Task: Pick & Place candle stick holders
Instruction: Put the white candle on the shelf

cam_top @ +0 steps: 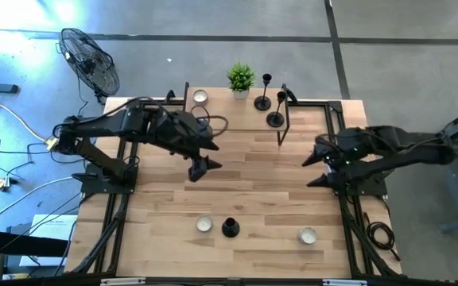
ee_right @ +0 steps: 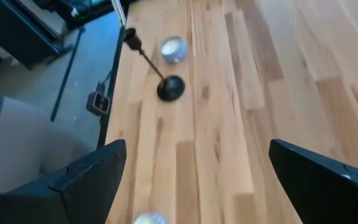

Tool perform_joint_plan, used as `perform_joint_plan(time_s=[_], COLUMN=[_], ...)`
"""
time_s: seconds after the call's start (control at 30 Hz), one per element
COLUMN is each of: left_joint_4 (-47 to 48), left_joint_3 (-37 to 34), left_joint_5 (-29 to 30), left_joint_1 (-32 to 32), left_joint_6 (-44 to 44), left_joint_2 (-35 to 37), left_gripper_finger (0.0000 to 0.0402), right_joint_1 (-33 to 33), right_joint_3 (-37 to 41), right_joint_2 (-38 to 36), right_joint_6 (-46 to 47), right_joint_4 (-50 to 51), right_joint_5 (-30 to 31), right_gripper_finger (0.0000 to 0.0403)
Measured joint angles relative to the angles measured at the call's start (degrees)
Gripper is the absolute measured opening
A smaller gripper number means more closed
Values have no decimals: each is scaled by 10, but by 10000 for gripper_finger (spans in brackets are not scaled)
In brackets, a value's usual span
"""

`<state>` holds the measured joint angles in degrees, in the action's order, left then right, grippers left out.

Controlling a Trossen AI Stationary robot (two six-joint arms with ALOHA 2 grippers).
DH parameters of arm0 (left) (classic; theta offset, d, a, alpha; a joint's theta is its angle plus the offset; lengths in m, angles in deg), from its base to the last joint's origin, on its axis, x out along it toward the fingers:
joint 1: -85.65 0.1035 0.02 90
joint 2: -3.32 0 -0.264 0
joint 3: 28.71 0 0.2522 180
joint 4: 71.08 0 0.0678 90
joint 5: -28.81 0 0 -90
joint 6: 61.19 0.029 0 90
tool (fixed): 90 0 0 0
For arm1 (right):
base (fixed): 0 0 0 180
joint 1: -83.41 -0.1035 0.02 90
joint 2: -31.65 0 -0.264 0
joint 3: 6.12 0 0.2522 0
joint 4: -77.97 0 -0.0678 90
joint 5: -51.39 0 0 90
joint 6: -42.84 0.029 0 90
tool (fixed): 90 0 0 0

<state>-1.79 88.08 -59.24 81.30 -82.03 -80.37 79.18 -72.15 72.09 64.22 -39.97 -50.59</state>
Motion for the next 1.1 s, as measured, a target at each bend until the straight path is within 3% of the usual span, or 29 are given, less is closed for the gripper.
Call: perform_joint_plan(time_s=[0.13, 0.4, 0.73, 1.1], left_joint_4=[-18, -12, -10, -18], left_joint_3=[0, -1, -1, -1], left_joint_5=[21, -2, -46, -46], left_joint_1=[-18, -21, -21, -20], left_joint_6=[1, 7, 13, 26], left_joint_2=[-11, -20, -19, -18], left_gripper_finger=[288, 288, 288, 288], right_joint_1=[-95, -257, -363, -418], right_joint_3=[-55, -138, -153, -153], right_joint_2=[12, 100, 257, 362], right_joint_6=[77, 300, 583, 815], right_joint_4=[54, 177, 278, 235], right_joint_5=[79, 209, 211, 184], right_gripper_finger=[390, 389, 389, 389])
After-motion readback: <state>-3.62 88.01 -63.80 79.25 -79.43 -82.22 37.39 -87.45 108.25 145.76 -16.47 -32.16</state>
